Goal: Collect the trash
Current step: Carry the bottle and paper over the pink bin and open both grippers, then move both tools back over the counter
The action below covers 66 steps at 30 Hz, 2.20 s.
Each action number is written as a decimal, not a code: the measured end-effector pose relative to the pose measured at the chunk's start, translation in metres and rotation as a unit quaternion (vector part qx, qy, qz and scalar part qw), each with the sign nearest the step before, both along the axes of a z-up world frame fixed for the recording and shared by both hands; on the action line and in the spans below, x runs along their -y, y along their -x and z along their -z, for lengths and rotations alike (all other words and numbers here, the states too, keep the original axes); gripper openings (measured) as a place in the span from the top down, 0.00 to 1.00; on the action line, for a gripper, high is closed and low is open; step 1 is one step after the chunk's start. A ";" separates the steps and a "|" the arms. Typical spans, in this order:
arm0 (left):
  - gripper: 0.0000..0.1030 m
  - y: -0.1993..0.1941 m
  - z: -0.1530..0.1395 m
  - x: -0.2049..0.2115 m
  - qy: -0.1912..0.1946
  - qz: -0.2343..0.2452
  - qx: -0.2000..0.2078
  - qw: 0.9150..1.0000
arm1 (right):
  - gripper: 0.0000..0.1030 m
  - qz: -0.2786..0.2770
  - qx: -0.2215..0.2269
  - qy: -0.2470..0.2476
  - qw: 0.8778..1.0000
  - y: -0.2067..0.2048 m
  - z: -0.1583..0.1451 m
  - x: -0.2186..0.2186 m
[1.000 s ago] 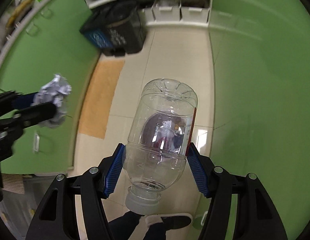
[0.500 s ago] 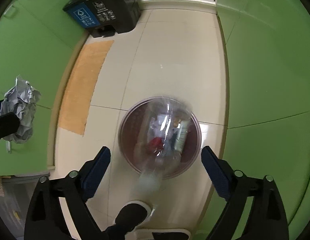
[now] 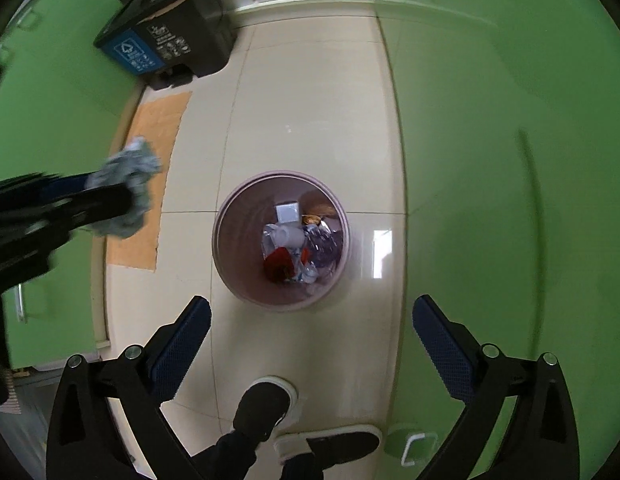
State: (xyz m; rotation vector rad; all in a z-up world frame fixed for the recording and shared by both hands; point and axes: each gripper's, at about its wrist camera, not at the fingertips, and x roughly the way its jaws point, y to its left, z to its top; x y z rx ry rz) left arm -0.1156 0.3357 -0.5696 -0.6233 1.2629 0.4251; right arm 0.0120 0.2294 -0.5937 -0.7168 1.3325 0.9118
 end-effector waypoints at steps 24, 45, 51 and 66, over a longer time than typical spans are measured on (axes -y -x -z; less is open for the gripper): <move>0.03 -0.016 0.016 0.000 0.006 0.016 -0.019 1.000 | 0.06 0.049 0.006 -0.022 0.999 0.005 -0.041 0.041; 0.03 0.053 -0.322 0.023 -0.084 0.007 0.041 0.996 | 0.06 0.054 0.025 -0.155 0.986 0.062 -0.342 0.052; 0.03 0.045 -0.402 0.048 -0.112 0.039 0.080 0.990 | 0.06 0.087 0.069 -0.197 0.974 0.053 -0.417 0.092; 0.03 -0.060 -0.494 0.163 -0.122 0.169 0.169 0.963 | 0.06 0.269 0.188 -0.203 0.923 -0.019 -0.506 0.276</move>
